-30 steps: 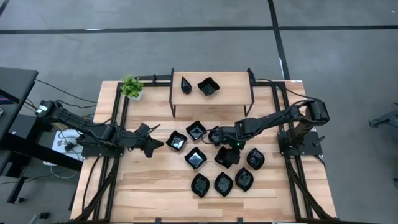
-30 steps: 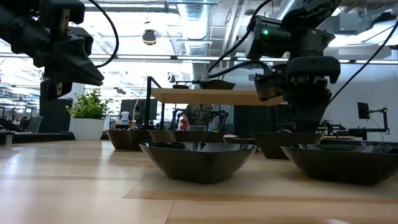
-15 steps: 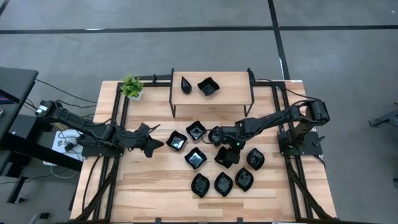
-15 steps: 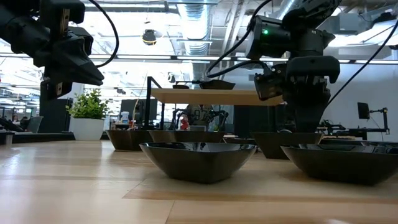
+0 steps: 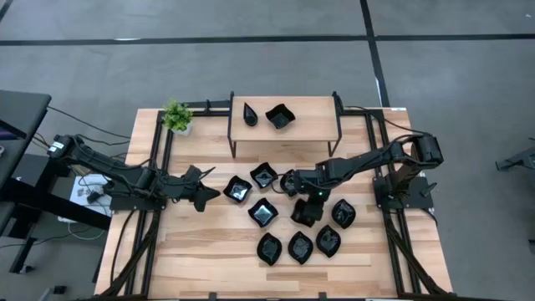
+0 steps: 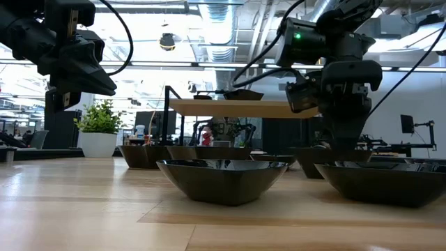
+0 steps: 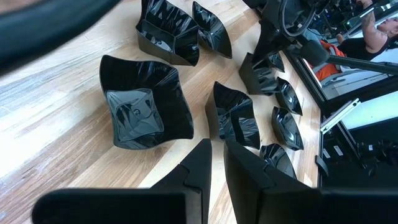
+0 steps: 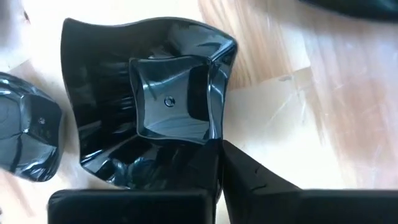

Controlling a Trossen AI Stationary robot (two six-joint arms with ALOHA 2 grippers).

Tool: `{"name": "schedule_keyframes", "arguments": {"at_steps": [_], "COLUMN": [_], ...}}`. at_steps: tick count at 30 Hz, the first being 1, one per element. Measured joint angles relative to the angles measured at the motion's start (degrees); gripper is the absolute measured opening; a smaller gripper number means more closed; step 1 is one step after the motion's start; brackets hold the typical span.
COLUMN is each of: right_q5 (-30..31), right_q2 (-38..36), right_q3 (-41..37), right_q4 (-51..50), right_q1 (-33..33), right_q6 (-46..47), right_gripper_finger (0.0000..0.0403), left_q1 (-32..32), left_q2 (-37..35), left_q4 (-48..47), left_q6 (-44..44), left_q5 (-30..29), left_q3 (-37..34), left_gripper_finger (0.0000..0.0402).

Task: Pick & Place Mini shaped plates
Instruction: Stack the distorted square plate on top of the distorted square plate on the shelf

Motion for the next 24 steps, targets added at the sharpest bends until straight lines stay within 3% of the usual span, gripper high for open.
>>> {"name": "schedule_keyframes", "arguments": {"at_steps": [10,16,24], "right_q5": [-0.3,-0.4,-0.4], "right_q2": [-0.5,-4.8,-12.8], "right_q3": [6.2,11.3,16.1], "right_q4": [-9.0,-10.9,-13.3], "right_q1": [0.0,-0.7,-3.3], "right_q6": [-0.4,-0.6,1.4], "right_gripper_finger": [0.0004,0.0003,0.0001], "left_q1": [0.0,0.0,0.0], "left_q2": [0.0,0.0,-3.0], "left_q4": [0.5,1.4,6.5], "left_q6": [-0.1,0.1,17.2], "left_q5": [0.0,0.0,1.8], "left_q3": [0.0,0.0,0.0], "left_gripper_finger": [0.0044,0.0044,0.0044]}}
